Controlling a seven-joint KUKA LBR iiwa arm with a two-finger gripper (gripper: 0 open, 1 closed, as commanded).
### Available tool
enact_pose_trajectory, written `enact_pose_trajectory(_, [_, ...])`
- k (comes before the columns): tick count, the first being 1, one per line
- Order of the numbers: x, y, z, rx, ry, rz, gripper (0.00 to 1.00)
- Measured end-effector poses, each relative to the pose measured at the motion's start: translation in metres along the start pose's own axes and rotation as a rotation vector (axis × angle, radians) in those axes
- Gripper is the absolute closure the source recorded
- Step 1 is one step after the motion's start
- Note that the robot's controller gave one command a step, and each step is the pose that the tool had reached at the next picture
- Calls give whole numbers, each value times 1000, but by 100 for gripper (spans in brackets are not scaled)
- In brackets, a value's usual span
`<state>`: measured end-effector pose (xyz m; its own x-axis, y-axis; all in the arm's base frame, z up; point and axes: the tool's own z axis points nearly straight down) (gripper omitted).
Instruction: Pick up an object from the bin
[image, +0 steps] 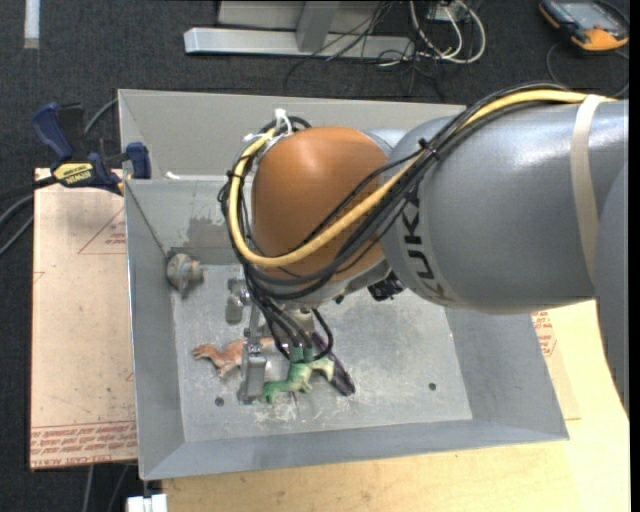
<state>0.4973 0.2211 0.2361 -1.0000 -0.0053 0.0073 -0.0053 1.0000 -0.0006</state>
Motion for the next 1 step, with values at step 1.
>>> enact_pose_trajectory(1, [-2, -2, -4, -2, -7, 6, 0])
